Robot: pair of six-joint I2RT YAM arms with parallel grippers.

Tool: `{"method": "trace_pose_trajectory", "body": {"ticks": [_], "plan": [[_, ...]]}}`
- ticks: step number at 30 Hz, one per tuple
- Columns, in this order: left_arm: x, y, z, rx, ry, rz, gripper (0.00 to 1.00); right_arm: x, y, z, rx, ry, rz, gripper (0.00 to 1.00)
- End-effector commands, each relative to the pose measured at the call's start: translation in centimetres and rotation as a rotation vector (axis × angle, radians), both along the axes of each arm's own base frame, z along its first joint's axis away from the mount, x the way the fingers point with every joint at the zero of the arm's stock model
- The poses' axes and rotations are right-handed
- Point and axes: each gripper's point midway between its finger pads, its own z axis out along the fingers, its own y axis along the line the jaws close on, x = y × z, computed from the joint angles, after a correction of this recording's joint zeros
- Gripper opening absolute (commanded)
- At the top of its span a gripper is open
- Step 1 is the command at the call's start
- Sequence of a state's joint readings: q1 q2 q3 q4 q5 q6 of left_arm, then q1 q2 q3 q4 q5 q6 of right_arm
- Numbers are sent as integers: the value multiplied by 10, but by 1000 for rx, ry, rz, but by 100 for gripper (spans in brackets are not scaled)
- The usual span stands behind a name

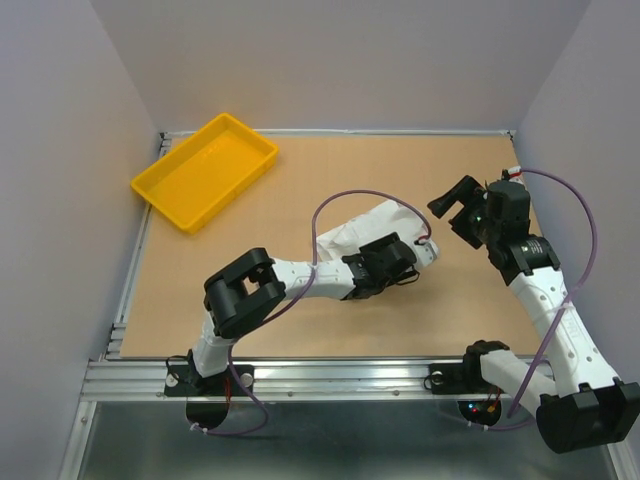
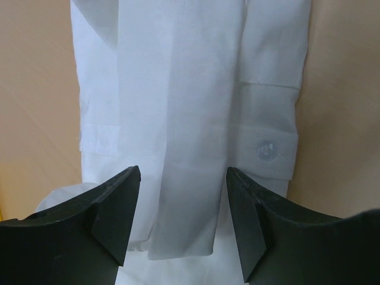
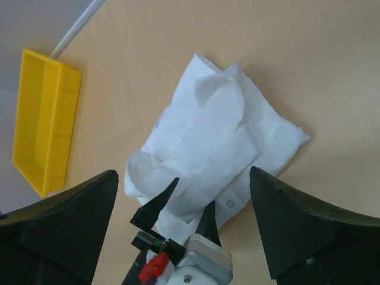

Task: Fold and stack the long sleeve shirts
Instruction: Fold the shirt

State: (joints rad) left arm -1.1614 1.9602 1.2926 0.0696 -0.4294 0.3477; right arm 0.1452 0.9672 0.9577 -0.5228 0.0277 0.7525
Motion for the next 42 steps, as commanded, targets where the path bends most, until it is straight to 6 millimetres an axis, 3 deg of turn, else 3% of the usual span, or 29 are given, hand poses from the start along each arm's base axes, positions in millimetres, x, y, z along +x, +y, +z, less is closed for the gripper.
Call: {"method": "trace_pose_trajectory", "body": {"ticks": [1,11,15,20,22,26,30,34,35,36,37,42], "plan": [[36,1,36,-106,-59,120,71,3,-7,11,-10,-56,-30,97],[106,35,68,-263,-46,324,71,4,-12,19,-31,-78,-45,97],[139,58,70,-301,-31,402,71,5,-12,20,-39,-81,-38,97],[170,86,53,-329,27,529,71,5,-11,22,-60,-88,-17,97],[185,95,58,-391,46,569,71,7,-7,22,-77,-85,23,97],[196,107,68,-447,82,607,72,11,7,14,-82,-55,125,97],[192,123,81,-560,165,680,72,18,22,1,-60,-6,209,96],[166,142,88,-684,299,705,72,24,37,-17,-25,49,289,92],[158,146,100,-723,314,693,72,25,44,-17,-8,39,329,90],[143,148,83,-720,383,687,72,26,48,-20,5,44,346,89],[136,148,92,-768,400,679,72,30,55,-23,28,40,373,86],[99,143,56,-812,570,672,71,39,73,-34,112,32,435,79]]}}
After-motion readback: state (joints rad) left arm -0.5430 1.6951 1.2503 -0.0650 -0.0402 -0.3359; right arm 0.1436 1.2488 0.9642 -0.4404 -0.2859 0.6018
